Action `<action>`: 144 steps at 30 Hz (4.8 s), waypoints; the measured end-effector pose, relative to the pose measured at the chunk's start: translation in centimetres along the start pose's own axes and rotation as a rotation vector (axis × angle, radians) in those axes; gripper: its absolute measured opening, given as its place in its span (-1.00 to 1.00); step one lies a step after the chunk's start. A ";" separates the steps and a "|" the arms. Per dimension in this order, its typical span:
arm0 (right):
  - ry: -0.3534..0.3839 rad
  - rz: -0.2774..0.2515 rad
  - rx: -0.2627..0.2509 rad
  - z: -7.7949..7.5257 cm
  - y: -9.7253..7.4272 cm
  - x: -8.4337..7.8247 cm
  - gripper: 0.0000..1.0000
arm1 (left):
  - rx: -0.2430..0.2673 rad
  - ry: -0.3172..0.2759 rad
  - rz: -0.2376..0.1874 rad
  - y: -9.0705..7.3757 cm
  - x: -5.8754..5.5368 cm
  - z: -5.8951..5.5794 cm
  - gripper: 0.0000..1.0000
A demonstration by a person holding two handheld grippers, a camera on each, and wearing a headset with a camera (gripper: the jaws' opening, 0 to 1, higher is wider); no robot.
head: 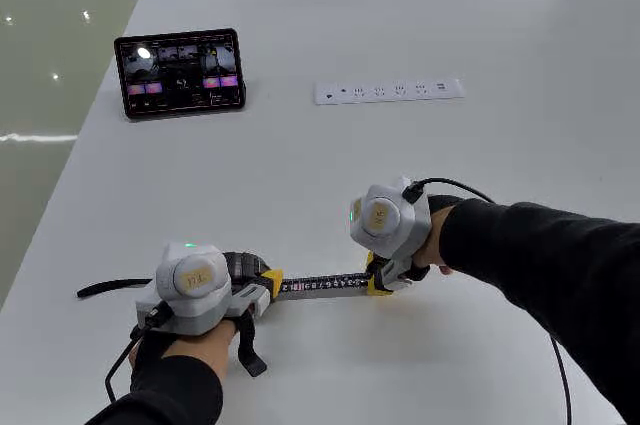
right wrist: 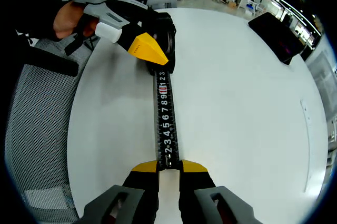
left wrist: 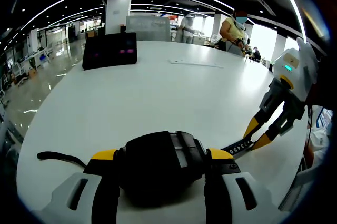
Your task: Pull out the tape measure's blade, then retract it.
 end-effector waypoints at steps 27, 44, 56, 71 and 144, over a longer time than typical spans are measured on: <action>-0.016 -0.004 0.007 0.1 0.4 1.3 -0.81 | -0.010 0.001 0.007 -0.1 0.0 0.0 0.22; -0.016 -0.002 0.007 0.1 0.6 1.7 -0.81 | -0.007 -0.001 0.008 -0.1 -0.1 0.0 0.22; -0.006 -0.013 0.006 0.1 0.8 1.9 -0.81 | -0.007 -0.001 0.007 -0.1 -0.1 0.0 0.22; -0.002 -0.025 0.010 0.2 1.0 2.4 -0.81 | -0.019 -0.019 0.014 -0.1 0.0 0.2 0.21; 0.039 -0.113 0.020 0.9 2.5 6.0 -0.80 | -0.067 -0.033 0.010 -0.2 0.0 0.2 0.20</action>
Point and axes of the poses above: the centre of the closed fingertips' face, and the gripper's own axes: y roughly forward along the fingers, z roughly to its left, x roughly out of its top, the point moved 1 cm from there along -y, roughly backward along the fingers, and after that the axes turned 5 degrees about y, right-handed, at the moved point
